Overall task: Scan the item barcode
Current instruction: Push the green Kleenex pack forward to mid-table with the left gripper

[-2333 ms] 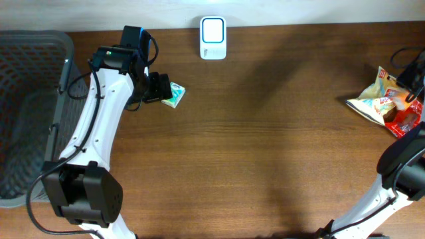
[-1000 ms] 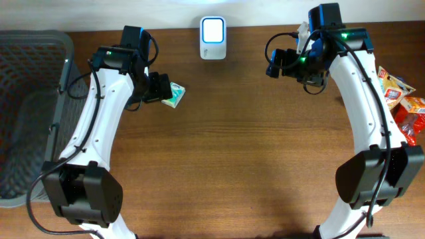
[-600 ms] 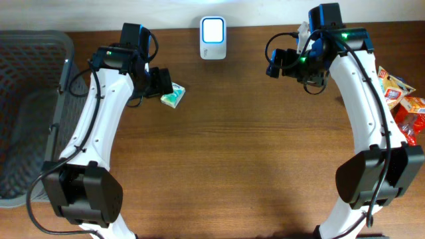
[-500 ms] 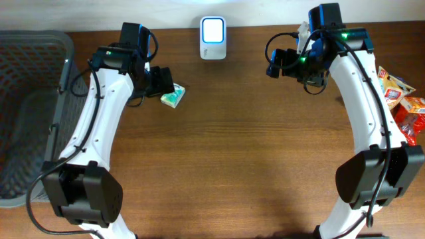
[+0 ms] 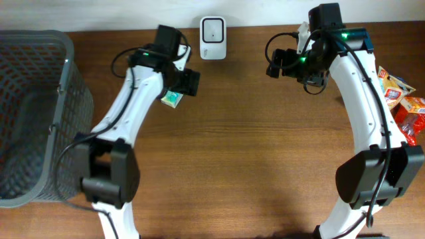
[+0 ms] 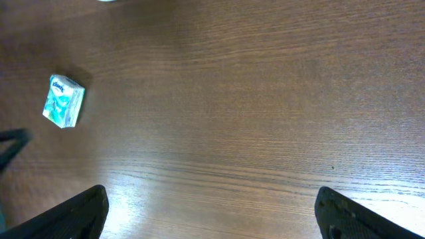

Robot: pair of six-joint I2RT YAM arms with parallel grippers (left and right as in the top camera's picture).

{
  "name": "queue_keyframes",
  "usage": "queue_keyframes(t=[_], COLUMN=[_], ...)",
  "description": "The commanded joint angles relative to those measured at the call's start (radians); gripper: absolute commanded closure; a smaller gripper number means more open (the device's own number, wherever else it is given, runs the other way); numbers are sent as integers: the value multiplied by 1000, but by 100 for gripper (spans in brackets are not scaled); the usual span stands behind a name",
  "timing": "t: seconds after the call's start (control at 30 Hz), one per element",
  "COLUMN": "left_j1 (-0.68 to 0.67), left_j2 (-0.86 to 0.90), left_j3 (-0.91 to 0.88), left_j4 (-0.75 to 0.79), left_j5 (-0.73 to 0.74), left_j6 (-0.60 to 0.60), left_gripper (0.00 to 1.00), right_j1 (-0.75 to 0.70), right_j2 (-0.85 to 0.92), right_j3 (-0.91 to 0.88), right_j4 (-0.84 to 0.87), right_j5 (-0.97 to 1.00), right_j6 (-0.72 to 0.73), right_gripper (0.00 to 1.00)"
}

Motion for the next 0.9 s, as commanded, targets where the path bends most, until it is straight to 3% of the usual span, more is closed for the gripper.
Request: queue_keyframes(t=[0.0,0.1,0.4,0.6,0.77,0.87], left_j1=[-12,-13,-14,-25,-85,-144], left_j2=[87,145,223,230,229,228], left_j3=[11,11,11,12,34,98], left_j4=[23,27,69,48,-9,-96], left_j5=[-180,-207,-206,-168,-128,-53], left_j6=[61,61,61,61,61,40], left_gripper=[20,44,48,85,100,100], right_j1=[4,4,4,4,4,4], right_j2=[3,3,3,3,3,3], right_j3=[-5,-5,-5,-5,-5,-5], right_j4=[0,0,0,0,0,0], right_j5=[-9,-9,-9,-9,-9,-9], right_j6=[5,5,5,5,5,5], right_gripper=[1,1,1,1,1,1])
